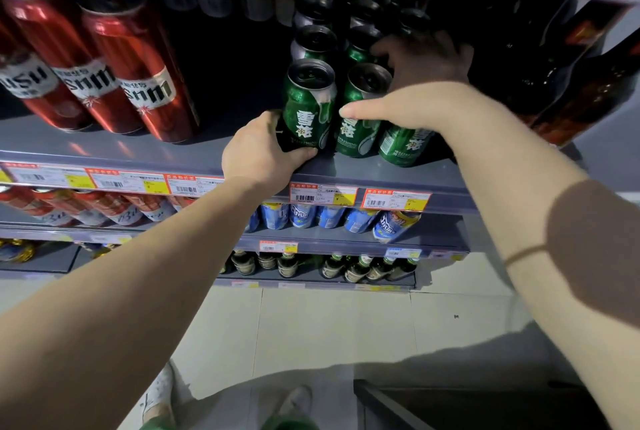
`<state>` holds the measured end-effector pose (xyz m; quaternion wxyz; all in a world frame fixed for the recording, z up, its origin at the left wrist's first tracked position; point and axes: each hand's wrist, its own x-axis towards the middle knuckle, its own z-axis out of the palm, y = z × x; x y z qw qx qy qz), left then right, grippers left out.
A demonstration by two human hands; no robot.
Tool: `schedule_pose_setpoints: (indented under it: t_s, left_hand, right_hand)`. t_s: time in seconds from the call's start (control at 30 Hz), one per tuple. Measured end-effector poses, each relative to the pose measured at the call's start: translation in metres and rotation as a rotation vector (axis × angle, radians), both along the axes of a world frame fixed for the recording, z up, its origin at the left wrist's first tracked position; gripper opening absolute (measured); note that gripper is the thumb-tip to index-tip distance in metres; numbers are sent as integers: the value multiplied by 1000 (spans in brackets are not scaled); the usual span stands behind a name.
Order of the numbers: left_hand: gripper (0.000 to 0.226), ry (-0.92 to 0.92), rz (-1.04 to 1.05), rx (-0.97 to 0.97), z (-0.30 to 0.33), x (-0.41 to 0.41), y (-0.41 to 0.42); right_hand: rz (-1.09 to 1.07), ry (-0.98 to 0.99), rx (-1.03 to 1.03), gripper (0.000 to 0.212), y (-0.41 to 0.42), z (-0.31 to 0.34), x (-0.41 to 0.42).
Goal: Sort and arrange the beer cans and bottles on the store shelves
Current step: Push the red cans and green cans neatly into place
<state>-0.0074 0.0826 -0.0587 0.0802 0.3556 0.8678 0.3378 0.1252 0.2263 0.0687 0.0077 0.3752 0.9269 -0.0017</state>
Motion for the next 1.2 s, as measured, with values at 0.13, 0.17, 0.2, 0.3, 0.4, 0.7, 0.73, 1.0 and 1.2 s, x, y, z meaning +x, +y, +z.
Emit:
schedule_pose_setpoints:
  t_s: [0.13, 0.17, 0.2, 0.3, 0.4, 0.7, 0.73, 1.0, 1.2]
  left_hand:
    - [66, 13, -15, 1, 0, -1, 0]
    - [65, 17, -17, 0, 0, -2, 0]
    - [64, 18, -19, -3, 0, -2, 0]
    - [62, 12, -15, -6, -1, -2, 1]
    - [63, 17, -14, -13, -1, -2, 2]
    - [59, 49, 2, -7, -3, 0, 2]
    - [60, 60, 5, -7, -4, 0, 1]
    - [61, 79, 7, -20, -6, 0, 2]
    - [62, 61, 15, -34, -5, 1, 3]
  right_hand:
    - [21, 57, -11, 75, 3, -3, -1]
    - [39, 80, -52, 74, 5, -3, 1]
    - [49, 98, -83, 76, 8, -3, 3]
    - [11, 107, -101, 86, 10, -5, 8]
    - [-7, 101, -88, 75, 9, -8, 10]
    - [-146, 423, -261, 65, 27, 2, 45]
    - [-137, 332, -260, 68, 28, 3, 50]
    - [-85, 277, -318, 72, 29, -3, 57]
    - [-114, 506, -327, 79, 17, -22, 63]
